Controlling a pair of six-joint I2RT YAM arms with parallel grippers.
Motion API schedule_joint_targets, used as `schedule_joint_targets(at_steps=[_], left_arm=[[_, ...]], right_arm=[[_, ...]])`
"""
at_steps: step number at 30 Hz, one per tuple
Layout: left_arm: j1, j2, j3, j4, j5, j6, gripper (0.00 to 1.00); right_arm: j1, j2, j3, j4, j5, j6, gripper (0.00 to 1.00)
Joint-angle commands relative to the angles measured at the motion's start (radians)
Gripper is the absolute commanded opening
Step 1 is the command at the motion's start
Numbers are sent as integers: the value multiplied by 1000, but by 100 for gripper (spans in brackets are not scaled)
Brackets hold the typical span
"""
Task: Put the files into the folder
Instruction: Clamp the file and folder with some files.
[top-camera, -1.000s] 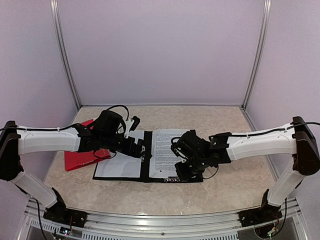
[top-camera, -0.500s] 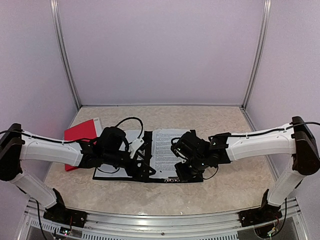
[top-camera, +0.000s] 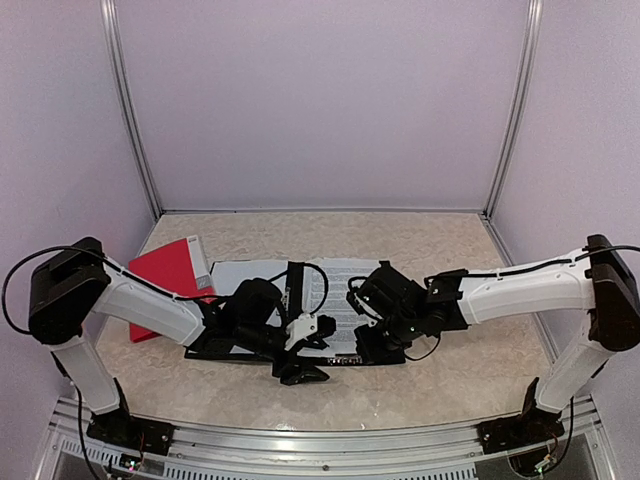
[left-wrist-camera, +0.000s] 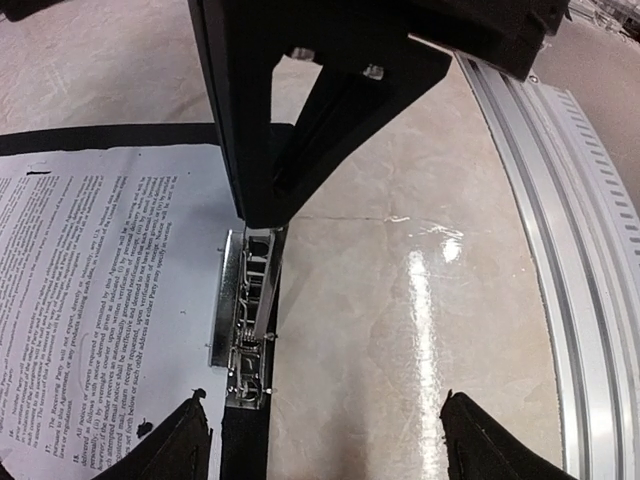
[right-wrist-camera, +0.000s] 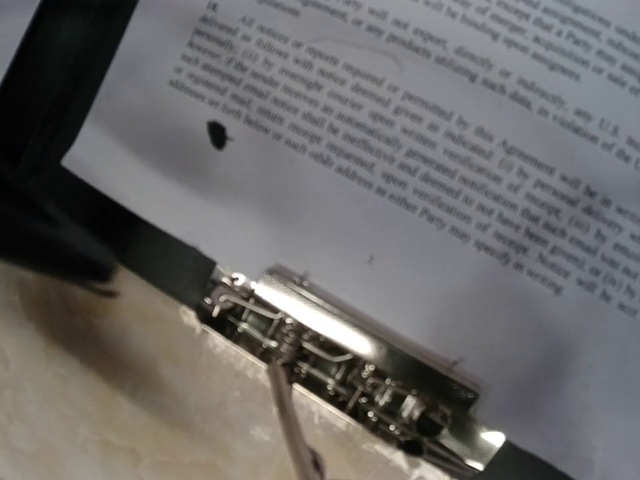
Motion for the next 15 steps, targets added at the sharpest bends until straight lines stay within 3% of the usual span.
schedule_joint_targets(at_steps=[1,15], left_arm=[[-5,62,46,89,16,137,77],[24,197,146,67,72,228,66]], right_arm=[[-18,-6,-50,18,-24,9,0],[-42,-44,-94,41,-24,1,0]])
